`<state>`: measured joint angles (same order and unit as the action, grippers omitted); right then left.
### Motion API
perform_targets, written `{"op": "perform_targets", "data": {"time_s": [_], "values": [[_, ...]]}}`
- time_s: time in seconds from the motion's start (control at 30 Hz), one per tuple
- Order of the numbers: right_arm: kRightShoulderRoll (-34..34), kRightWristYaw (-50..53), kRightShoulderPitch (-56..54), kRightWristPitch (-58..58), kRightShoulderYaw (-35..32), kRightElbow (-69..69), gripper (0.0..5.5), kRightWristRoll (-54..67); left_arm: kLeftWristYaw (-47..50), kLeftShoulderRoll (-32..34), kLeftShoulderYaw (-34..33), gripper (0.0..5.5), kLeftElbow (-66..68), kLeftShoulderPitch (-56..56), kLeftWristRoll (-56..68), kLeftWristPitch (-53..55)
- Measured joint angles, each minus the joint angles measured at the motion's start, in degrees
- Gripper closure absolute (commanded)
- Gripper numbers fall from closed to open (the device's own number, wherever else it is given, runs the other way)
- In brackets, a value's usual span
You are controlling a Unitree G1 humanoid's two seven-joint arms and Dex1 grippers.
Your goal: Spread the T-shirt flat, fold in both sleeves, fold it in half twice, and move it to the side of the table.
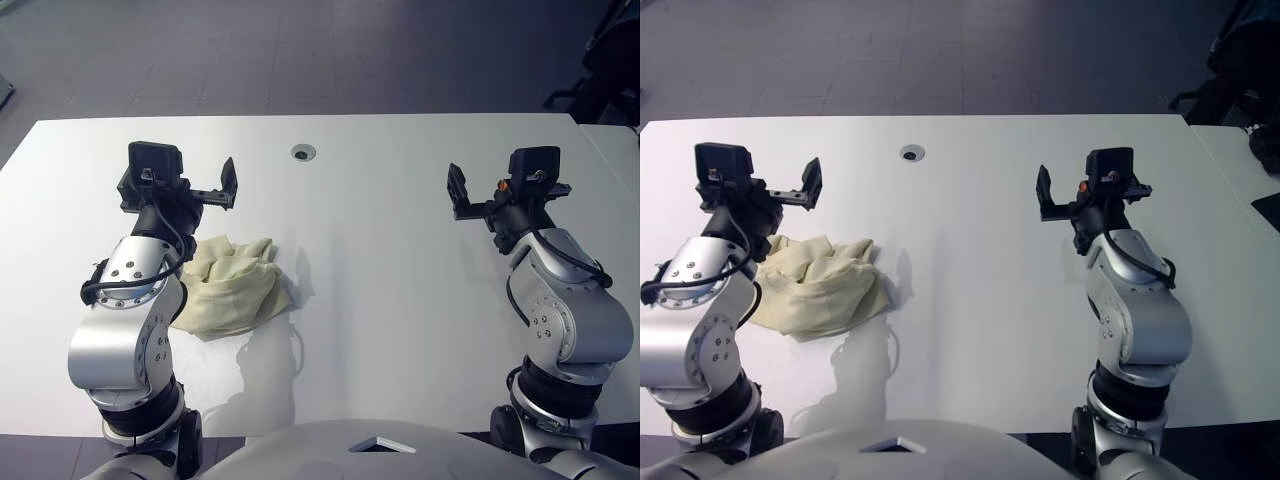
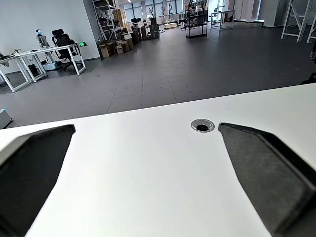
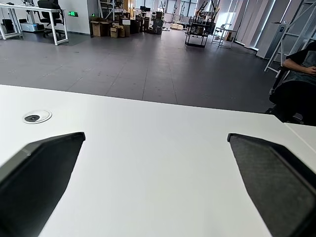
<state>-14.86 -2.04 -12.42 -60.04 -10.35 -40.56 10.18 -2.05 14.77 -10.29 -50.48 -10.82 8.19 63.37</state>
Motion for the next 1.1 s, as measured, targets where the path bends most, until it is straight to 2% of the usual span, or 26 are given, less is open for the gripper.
{"op": "perform_targets", "data": {"time_s": [1.1], "values": [[0.15, 0.58, 1.05, -0.24, 0.62, -0.61, 0.13, -0.09, -6.94, 7.49, -1.59, 0.10, 2.53, 0.53, 0.73, -1.16]]}}
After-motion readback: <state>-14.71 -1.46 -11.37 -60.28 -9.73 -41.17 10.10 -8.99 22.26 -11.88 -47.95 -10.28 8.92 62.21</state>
